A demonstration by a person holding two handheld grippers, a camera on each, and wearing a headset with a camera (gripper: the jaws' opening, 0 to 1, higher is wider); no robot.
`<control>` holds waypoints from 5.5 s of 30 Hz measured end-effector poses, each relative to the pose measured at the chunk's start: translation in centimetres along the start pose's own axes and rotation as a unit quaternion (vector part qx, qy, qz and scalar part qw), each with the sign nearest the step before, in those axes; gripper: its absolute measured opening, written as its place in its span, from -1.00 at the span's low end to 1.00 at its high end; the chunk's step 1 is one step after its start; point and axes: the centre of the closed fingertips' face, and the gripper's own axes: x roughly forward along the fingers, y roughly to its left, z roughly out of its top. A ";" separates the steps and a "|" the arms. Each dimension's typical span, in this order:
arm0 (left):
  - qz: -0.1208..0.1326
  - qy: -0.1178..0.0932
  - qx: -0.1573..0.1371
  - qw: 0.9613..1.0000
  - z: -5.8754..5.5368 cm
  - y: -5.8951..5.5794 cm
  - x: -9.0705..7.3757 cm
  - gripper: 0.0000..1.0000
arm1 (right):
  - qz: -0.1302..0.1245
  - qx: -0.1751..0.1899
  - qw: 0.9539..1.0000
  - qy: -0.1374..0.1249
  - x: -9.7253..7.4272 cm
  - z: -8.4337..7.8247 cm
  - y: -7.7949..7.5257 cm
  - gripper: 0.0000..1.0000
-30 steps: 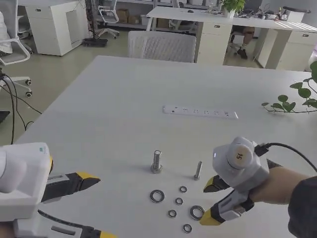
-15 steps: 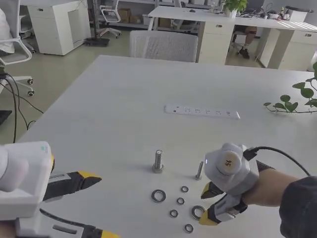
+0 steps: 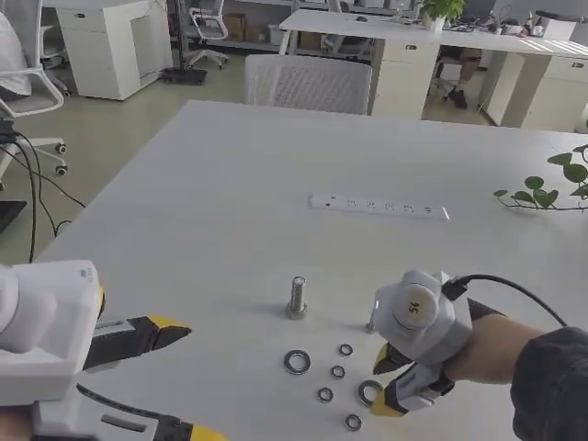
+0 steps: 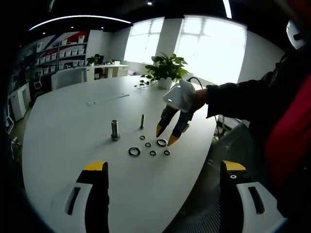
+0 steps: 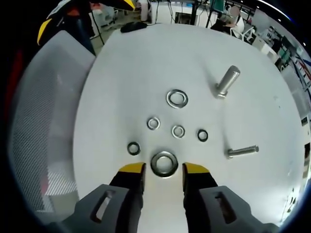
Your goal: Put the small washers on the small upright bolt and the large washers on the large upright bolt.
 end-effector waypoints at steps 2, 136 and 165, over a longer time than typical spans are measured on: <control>0.000 0.001 0.000 1.000 -0.1 0.0 0.0 0.91 | -0.001 -0.004 1.000 0.005 0.1 0.0 0.0 -0.38; -0.025 -0.014 0.011 1.000 -1.7 0.1 3.1 0.86 | -0.015 0.006 0.999 0.038 -1.8 0.6 0.0 -0.55; -0.031 -0.004 0.016 0.999 -2.5 0.1 3.5 0.83 | -0.046 -0.024 0.998 0.033 -7.6 4.4 -2.6 -0.55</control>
